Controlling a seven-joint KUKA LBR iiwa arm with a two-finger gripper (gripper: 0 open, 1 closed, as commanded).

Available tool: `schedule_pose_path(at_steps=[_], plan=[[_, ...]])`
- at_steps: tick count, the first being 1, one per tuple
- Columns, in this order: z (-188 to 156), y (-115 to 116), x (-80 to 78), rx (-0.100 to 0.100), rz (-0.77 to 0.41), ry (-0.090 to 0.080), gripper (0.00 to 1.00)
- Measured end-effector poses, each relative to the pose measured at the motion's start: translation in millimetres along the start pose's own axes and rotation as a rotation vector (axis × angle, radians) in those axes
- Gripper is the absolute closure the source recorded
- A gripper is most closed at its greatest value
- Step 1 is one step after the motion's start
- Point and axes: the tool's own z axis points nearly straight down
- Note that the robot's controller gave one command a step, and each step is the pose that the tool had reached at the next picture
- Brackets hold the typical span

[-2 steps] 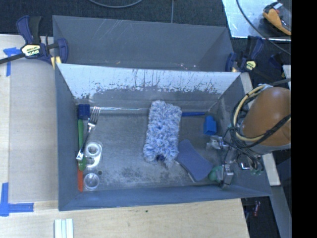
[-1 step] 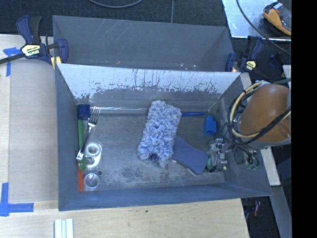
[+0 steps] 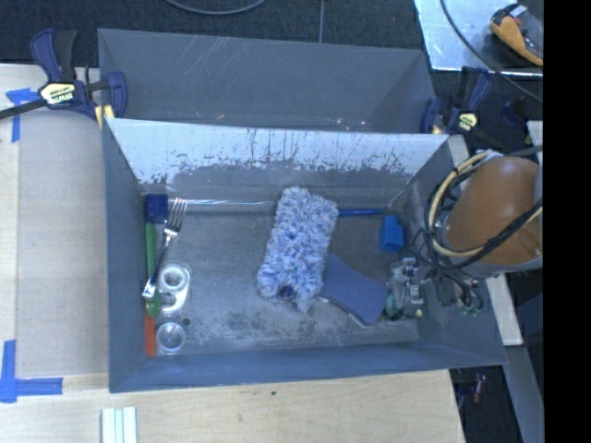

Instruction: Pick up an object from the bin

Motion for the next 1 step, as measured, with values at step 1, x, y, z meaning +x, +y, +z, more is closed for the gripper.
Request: schedule_pose_path(at_steps=[1], plan=[[-144.4, 29.3, 0.3, 0.000, 0.009, -0.004, 1.00]])
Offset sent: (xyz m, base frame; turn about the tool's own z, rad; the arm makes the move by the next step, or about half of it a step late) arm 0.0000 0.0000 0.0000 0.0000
